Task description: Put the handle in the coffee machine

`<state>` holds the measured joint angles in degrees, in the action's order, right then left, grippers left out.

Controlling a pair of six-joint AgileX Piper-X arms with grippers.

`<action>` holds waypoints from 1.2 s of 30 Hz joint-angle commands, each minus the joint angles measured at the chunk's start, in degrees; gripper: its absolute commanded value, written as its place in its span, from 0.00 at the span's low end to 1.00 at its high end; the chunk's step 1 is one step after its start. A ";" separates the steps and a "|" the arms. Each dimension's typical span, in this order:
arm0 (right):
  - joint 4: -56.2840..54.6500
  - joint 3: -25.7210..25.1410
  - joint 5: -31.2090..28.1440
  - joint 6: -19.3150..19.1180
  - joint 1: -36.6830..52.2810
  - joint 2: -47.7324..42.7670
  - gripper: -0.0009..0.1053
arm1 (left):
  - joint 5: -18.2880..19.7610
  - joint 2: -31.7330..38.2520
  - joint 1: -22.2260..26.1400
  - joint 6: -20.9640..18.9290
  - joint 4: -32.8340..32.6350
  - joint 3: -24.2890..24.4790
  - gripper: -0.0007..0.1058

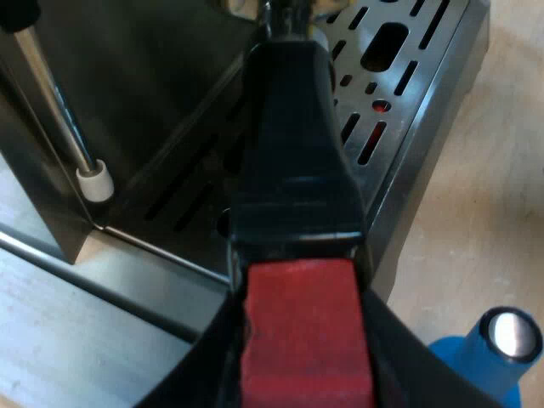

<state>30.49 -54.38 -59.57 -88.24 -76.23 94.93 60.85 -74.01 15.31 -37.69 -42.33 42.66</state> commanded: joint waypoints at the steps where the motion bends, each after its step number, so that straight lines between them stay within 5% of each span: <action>1: 0.52 -0.08 -0.11 -0.45 0.25 0.01 0.91 | 4.95 0.72 -0.29 0.28 1.73 0.98 0.01; 12: 0.52 -0.08 -0.63 -0.66 0.64 0.01 0.91 | 4.05 -0.04 -4.48 -1.67 4.48 1.22 0.01; 19: 0.52 -0.08 -0.99 -0.66 0.90 0.01 0.91 | 3.65 -0.88 -4.46 -7.51 9.24 1.19 0.01; 36: 0.52 -0.08 -0.99 -0.66 0.90 0.01 0.91 | 3.20 -0.73 -4.46 -7.52 9.13 1.35 0.01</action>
<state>30.57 -54.38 -59.77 -88.24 -75.56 94.93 60.90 -75.52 10.97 -44.60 -34.26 43.03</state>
